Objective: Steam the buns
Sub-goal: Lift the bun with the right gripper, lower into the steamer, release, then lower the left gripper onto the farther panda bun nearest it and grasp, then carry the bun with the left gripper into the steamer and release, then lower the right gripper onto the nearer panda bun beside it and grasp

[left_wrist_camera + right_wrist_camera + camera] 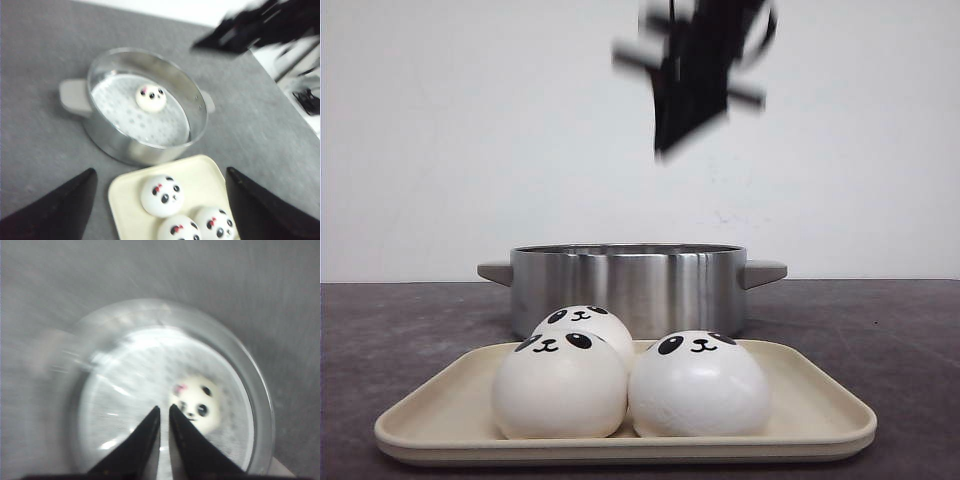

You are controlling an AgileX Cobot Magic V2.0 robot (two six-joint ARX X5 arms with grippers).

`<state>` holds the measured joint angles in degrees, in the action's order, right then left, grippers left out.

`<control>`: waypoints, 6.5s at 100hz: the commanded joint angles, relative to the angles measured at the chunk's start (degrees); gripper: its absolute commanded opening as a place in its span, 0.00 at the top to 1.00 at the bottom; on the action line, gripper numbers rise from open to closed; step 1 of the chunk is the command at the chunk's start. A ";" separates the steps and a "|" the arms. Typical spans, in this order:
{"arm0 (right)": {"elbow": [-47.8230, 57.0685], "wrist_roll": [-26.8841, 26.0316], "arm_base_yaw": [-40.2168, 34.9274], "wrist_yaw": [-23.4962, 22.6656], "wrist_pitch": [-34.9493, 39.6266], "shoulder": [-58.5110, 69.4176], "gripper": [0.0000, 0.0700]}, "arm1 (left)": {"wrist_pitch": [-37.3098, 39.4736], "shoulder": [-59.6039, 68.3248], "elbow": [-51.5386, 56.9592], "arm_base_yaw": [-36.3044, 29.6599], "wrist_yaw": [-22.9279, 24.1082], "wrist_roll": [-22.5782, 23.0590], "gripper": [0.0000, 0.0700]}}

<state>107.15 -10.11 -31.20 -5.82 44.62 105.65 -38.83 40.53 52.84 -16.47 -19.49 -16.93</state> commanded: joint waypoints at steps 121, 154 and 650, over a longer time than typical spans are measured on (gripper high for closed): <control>2.08 -7.52 -26.86 30.05 17.25 -37.20 0.98 | 10.88 54.64 6.99 -25.07 9.53 -6.32 0.15; 2.03 -7.93 -26.86 31.50 19.32 -37.20 0.98 | 13.22 56.89 6.99 -25.14 11.28 -6.60 0.15; -49.86 -25.49 -26.45 8.87 -1.68 -23.30 0.21 | -5.38 15.74 34.88 -23.74 19.96 2.78 0.27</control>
<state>56.90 -34.96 -57.21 3.20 44.29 80.62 -44.80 55.77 86.54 -39.68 0.27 -14.61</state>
